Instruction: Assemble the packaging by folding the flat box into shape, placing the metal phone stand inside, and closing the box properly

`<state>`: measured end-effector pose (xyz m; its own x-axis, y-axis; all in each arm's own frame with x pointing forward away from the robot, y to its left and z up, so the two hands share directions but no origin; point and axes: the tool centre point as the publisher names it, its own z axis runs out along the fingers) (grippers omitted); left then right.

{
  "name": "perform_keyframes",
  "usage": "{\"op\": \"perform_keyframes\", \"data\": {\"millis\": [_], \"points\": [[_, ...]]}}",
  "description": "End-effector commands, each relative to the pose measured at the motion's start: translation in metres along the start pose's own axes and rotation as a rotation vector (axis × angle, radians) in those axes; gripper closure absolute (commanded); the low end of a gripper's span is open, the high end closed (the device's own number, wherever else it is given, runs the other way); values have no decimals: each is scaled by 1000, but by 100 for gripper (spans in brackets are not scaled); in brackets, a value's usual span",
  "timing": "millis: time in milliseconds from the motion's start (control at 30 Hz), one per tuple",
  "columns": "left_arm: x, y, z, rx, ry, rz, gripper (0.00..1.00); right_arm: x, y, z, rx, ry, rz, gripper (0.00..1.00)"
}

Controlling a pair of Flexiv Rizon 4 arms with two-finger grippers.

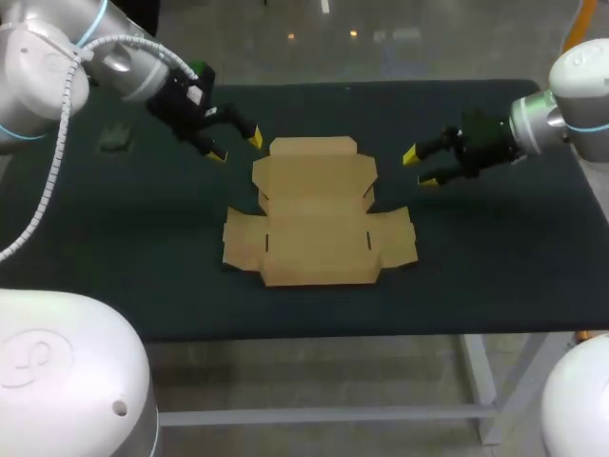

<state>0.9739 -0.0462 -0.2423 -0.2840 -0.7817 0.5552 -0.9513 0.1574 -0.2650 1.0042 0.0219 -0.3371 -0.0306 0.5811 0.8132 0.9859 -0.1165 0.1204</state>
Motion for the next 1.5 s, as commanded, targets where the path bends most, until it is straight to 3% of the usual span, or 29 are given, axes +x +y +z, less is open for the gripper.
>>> {"op": "perform_keyframes", "data": {"millis": [33,367,933,1233,1500], "points": [[-6,-10,1,-33,2,-2,0,-7,26,21,84,32,6,49],[-13,-16,-1,-40,-4,-11,0,-16,41,44,126,5,-1,42],[-17,-13,-1,-40,2,-13,0,-18,54,81,158,-52,-22,38],[-23,-10,-1,-37,6,-24,0,-20,59,100,165,-66,-20,50],[-27,-8,-1,-37,9,-32,0,-21,61,112,160,-58,-17,55]]}}
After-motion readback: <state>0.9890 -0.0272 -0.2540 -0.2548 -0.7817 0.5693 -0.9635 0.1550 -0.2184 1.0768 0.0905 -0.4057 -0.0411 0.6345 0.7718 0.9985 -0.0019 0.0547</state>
